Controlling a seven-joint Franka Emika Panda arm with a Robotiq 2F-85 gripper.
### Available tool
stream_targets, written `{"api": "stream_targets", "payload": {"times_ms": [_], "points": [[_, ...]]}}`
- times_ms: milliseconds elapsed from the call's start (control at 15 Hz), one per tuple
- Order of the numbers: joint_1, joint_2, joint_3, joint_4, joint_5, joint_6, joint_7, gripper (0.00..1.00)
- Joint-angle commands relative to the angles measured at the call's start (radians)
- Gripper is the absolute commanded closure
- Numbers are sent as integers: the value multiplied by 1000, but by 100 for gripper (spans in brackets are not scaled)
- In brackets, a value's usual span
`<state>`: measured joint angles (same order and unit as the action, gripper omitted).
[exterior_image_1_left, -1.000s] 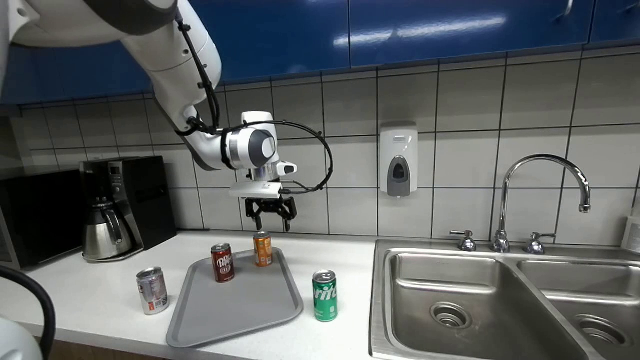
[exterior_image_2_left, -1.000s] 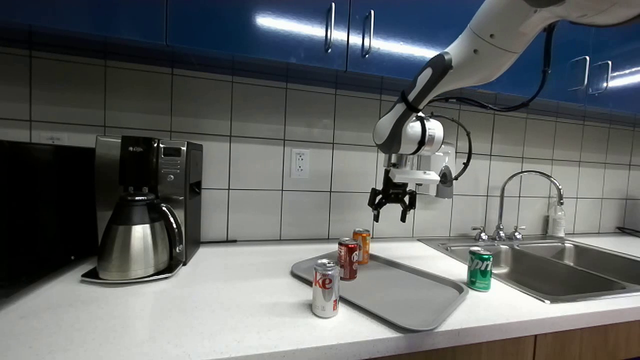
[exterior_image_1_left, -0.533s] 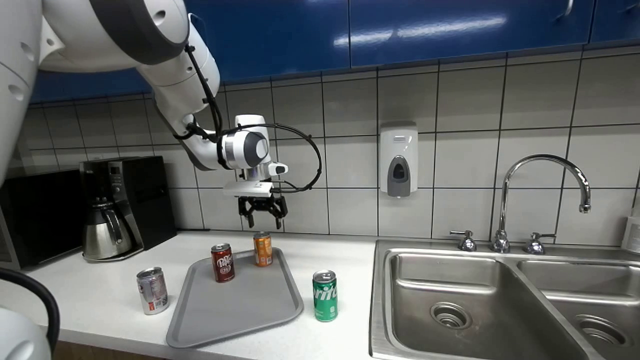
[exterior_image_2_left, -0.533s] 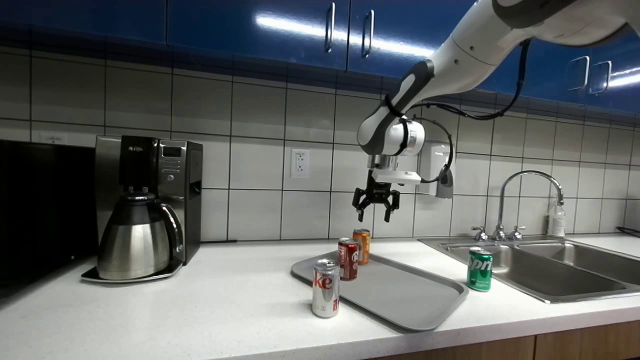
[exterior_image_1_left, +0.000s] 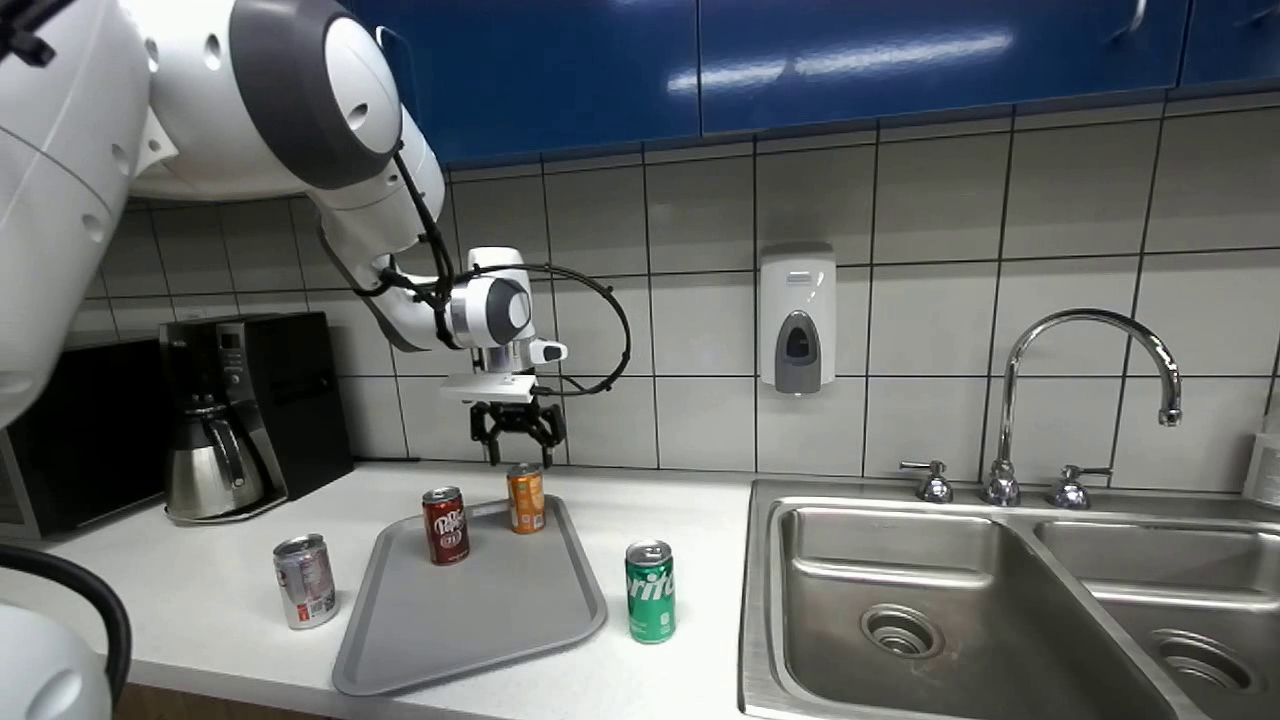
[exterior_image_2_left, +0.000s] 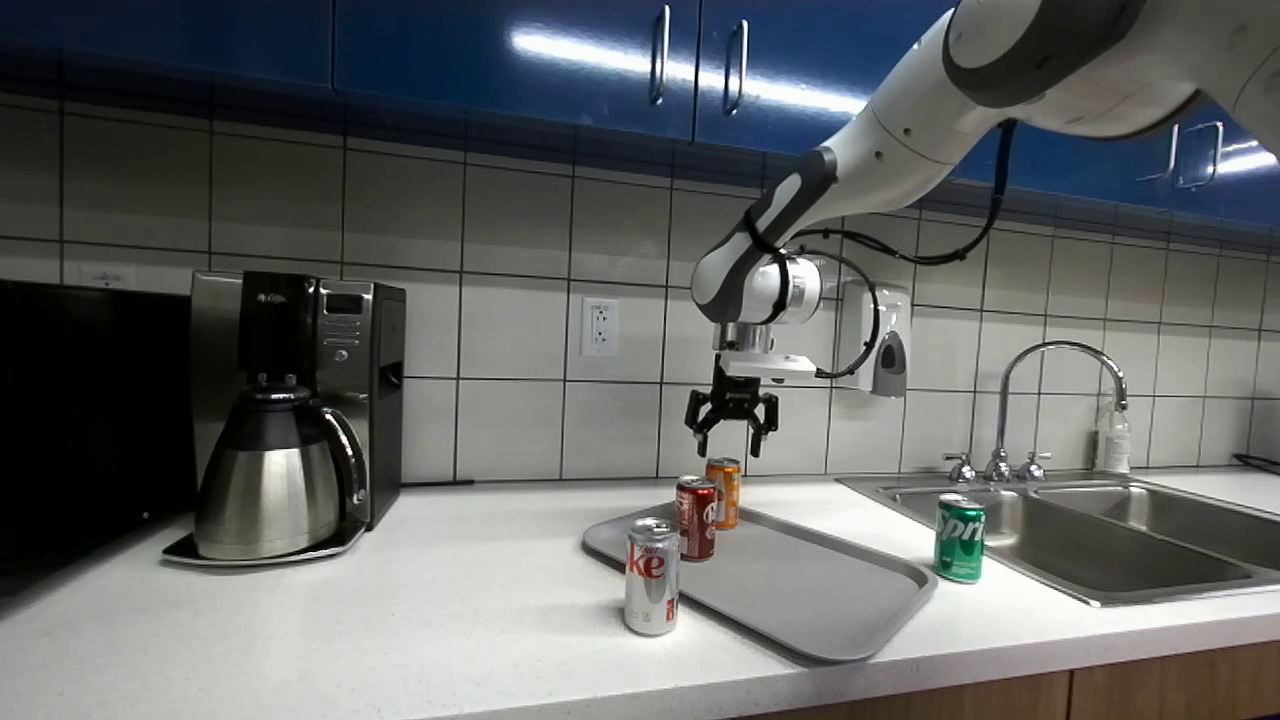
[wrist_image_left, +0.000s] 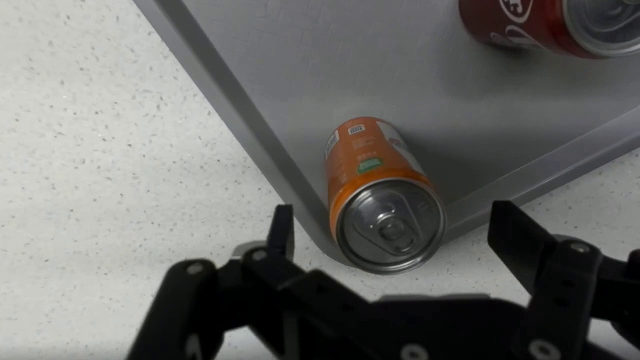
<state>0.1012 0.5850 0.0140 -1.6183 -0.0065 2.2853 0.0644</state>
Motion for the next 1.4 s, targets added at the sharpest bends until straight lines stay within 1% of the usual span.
{"api": "stream_targets", "payload": {"times_ms": [0,600,1067,1133,1200,1267,1333], "points": [[13,60,-6,97,-19,-70,38,0],[20,128,-11,152,-24,-104,42,0],[21,154,-14,176,-27,-114,41,0],[20,155,-14,177,-27,-112,40,25],[20,155,-14,177,-28,-112,38,26],[21,156,-14,177,-29,-111,38,32],[21,156,-14,177,-29,-111,38,42]]}}
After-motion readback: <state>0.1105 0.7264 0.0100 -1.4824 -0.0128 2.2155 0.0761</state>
